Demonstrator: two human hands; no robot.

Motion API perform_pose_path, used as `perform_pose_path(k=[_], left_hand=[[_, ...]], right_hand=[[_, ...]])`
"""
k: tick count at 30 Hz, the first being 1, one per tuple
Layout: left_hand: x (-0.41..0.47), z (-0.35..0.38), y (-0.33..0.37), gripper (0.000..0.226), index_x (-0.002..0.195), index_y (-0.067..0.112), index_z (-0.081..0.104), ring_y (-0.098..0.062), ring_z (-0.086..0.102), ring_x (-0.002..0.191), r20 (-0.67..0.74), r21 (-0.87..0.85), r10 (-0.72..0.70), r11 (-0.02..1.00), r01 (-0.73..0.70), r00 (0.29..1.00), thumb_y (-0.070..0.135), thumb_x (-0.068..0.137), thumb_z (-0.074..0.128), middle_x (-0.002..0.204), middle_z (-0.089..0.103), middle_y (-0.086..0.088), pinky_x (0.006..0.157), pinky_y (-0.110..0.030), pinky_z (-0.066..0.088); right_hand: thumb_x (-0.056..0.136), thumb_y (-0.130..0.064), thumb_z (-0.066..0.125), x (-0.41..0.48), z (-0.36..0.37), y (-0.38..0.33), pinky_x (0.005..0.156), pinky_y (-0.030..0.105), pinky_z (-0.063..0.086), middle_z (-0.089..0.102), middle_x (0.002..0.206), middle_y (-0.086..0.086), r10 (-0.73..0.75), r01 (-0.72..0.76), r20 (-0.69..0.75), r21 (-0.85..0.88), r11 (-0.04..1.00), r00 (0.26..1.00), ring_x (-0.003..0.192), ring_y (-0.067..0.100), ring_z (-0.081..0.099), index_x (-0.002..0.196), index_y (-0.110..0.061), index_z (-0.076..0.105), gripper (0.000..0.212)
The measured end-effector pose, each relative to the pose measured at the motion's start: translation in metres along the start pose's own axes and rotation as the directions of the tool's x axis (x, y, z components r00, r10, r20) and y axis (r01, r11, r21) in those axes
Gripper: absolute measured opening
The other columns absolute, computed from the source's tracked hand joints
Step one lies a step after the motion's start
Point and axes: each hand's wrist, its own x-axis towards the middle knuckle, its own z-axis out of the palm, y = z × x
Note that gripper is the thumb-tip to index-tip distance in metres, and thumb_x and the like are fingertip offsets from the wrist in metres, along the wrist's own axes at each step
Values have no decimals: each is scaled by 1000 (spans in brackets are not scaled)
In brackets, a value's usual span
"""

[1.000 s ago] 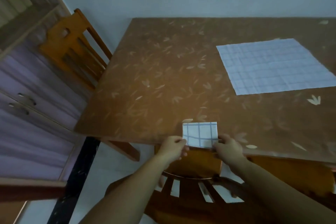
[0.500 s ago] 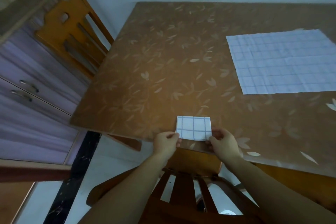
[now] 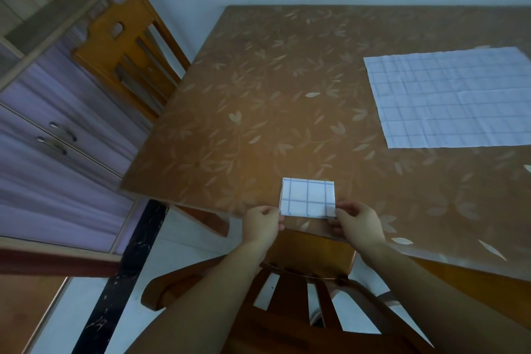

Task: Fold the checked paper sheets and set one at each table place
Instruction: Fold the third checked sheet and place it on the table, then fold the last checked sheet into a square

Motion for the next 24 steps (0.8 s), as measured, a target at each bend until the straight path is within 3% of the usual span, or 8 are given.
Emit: perform_pose_path(k=[5, 7, 11, 16, 20, 24], left_hand=[[-16, -10, 1, 20, 116, 21, 63, -11, 64, 80, 31, 70, 72, 995, -74, 997, 22, 99, 52, 103, 70, 0, 63, -21, 47], [-23, -15, 1, 24, 120, 21, 62, -12, 65, 85, 70, 143, 134, 979, -143, 988, 23, 99, 52, 109, 68, 0, 66, -21, 48], [-42, -25, 12, 30, 128, 20, 60, -19, 61, 110, 163, 287, 288, 901, -325, 944, 24, 98, 54, 126, 63, 1, 95, -35, 52], [-77, -38, 28, 31, 125, 22, 62, -12, 57, 97, 259, 409, 483, 729, -548, 836, 22, 95, 55, 119, 65, 0, 77, -23, 43], [-115, -42, 40, 30, 121, 24, 64, -18, 62, 100, 277, 403, 574, 659, -635, 771, 20, 91, 57, 114, 67, 1, 80, -24, 48], [-155, -33, 50, 33, 125, 21, 63, -16, 58, 99, 328, 389, 638, 581, -715, 697, 18, 92, 58, 120, 65, -1, 79, -21, 40]], right_hand=[[93, -18, 58, -5, -7, 0, 82, 45, 60, 72, 94, 3, -17, 17, -9, 7, 1000, 1000, 85, 20, 71, 99, -21, 65, 10], [92, -18, 59, -12, -13, -1, 82, 45, 59, 71, 96, 4, -35, 35, -16, 1, 999, 999, 85, 21, 71, 99, -21, 65, 10], [94, -17, 57, -38, -30, -8, 75, 36, 59, 68, 101, 5, -91, 89, -45, -48, 995, 995, 83, 18, 69, 112, -14, 62, 18], [95, -23, 57, -85, -66, -17, 64, 27, 55, 67, 95, -2, -189, 168, -117, -168, 971, 975, 79, 14, 69, 117, -15, 62, 24], [92, -29, 58, -139, -101, -20, 67, 28, 54, 68, 101, -2, -287, 218, -168, -341, 915, 943, 83, 13, 66, 117, -19, 61, 27], [94, -30, 58, -188, -138, -20, 67, 22, 49, 63, 114, 1, -343, 232, -203, -429, 873, 917, 90, 11, 61, 124, -19, 58, 32]])
